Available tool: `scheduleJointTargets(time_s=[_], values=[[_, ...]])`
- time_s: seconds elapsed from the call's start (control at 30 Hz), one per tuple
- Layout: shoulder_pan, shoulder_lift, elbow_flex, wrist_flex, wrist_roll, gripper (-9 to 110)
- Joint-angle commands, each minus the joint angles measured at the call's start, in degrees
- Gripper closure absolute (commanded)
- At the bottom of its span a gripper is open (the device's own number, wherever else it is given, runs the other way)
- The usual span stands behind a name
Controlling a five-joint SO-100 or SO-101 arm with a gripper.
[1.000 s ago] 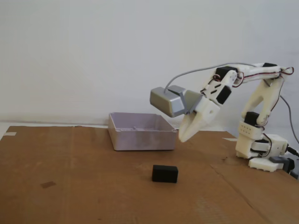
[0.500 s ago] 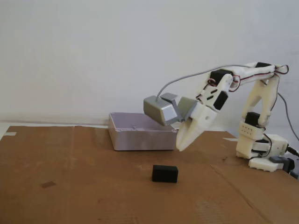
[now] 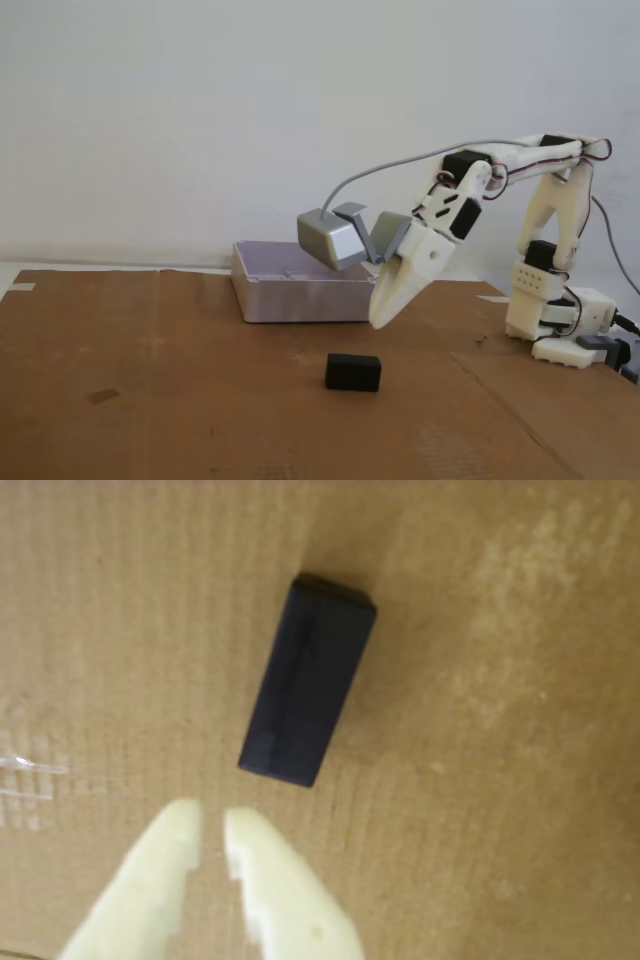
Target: Grasp a block and put it in the box.
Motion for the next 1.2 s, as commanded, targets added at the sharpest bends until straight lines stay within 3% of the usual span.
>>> scheduleJointTargets(time_s=[0.0, 1.17], values=[[0.8, 1.7, -6.5, -2.4, 0.4, 100], [2.0, -2.8, -7.4, -2.4, 2.8, 99]])
